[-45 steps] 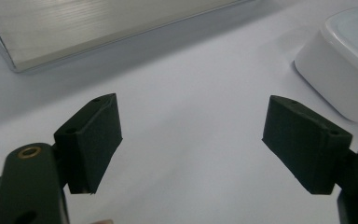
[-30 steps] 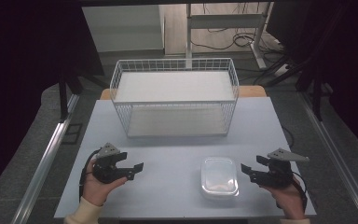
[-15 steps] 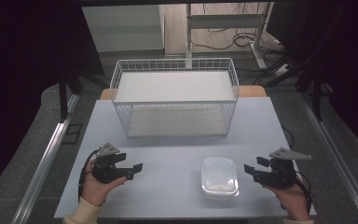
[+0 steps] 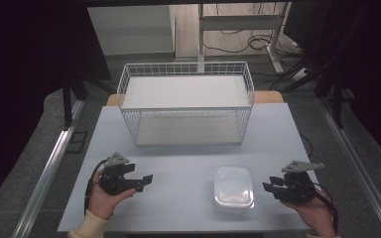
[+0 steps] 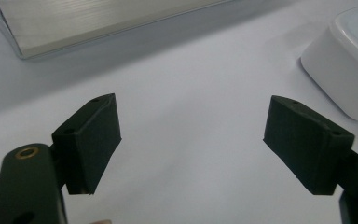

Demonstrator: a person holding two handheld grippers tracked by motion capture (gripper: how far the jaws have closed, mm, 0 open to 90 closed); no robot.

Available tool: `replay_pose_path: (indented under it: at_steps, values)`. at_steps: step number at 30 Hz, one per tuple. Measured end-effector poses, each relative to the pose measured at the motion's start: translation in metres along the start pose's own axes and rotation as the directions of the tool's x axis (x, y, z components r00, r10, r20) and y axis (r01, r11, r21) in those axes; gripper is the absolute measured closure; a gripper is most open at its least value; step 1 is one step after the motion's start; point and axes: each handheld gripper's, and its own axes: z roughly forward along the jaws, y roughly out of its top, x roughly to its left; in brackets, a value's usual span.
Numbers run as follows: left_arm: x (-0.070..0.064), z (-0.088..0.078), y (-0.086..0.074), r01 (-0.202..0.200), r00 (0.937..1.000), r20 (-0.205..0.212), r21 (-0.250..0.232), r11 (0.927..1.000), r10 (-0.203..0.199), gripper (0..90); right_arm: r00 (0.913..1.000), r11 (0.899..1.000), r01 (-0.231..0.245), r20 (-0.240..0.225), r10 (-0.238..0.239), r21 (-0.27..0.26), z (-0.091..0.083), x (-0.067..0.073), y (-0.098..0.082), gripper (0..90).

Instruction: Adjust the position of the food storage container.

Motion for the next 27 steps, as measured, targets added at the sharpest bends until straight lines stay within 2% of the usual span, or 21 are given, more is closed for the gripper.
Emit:
replay_pose_path:
  at_steps: [3, 4, 5, 6, 7, 17, 20, 23, 27]
  values:
    - [0.0, 0.0, 0.0, 0.0, 1.0, -0.002, 0.0, 1.0, 0.0, 18.2, 0.9996, 0.999, 0.016, -0.023, -0.016, 0.037, 0.003, 0.001, -0.001, 77.8]
    - [0.0, 0.0, 0.0, 0.0, 1.0, -0.002, 0.0, 1.0, 0.0, 18.2, 0.9996, 0.999, 0.016, -0.023, -0.016, 0.037, 0.003, 0.001, -0.001, 77.8]
    - [0.0, 0.0, 0.0, 0.0, 1.0, -0.001, 0.0, 1.0, 0.0, 18.2, 0.999, 0.998, 0.03, -0.035, -0.028, 0.06, 0.004, 0.003, -0.001, 85.9]
    - [0.0, 0.0, 0.0, 0.0, 1.0, -0.001, 0.0, 1.0, 0.0, 18.2, 0.999, 0.998, 0.03, -0.035, -0.028, 0.06, 0.004, 0.003, -0.001, 85.9]
    - [0.0, 0.0, 0.0, 0.0, 1.0, 0.001, 0.003, 1.0, 0.0, 18.2, 0.9981, 0.996, 0.04, -0.051, -0.036, 0.082, 0.006, 0.004, -0.001, 89.0]
    - [-0.002, 0.001, -0.001, -0.006, 1.0, 0.003, 0.008, 0.9999, 0.006, 18.3, 0.9941, 0.986, 0.079, -0.086, -0.067, 0.146, 0.017, 0.021, 0.002, 89.2]
    - [-0.002, 0.002, -0.001, -0.006, 1.0, 0.004, 0.01, 0.9999, 0.006, 18.2, 0.9925, 0.986, 0.082, -0.102, -0.068, 0.148, 0.019, 0.025, 0.003, 89.2]
    - [-0.003, 0.002, -0.001, -0.008, 1.0, 0.004, 0.01, 0.9999, 0.008, 18.3, 0.9938, 0.984, 0.085, -0.085, -0.072, 0.158, 0.021, 0.028, 0.004, 89.3]
    - [-0.003, 0.002, -0.001, -0.008, 1.0, 0.003, 0.01, 0.9999, 0.008, 18.3, 0.9924, 0.985, 0.075, -0.108, -0.058, 0.154, 0.023, 0.029, 0.005, 89.3]
